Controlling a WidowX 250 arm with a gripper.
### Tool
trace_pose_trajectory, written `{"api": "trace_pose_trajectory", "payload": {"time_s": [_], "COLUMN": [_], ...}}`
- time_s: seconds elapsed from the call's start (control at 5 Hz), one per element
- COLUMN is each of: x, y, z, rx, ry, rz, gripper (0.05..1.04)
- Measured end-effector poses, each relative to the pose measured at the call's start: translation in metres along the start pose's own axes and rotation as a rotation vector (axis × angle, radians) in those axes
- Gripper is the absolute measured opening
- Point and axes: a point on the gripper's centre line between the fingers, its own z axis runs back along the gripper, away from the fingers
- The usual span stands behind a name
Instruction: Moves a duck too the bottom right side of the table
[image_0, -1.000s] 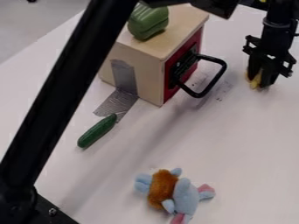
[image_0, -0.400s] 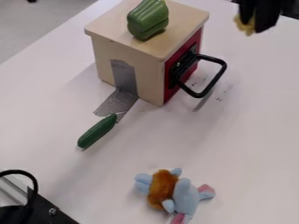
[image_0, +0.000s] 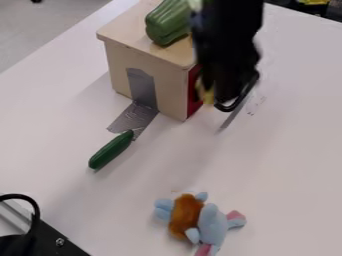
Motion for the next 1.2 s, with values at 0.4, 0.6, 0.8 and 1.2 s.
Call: {"api": "trace_pose_trajectory", "payload": {"time_s": [0.4, 0.6, 0.8, 1.2], "x": [-0.064, -0.07, -0.07, -0.08], "y": [0.019, 0.023, 0.021, 0.021], "z": [-0.034, -0.04, -0.041, -0.021], "rx": [0.027, 0.057, 0.044, 0.048], "ry": [0.092, 0.098, 0.092, 0.062], "rz": [0.124, 0.122, 0.137, 0.163], "gripper": [0.328, 0.369, 0.675, 1.001]}}
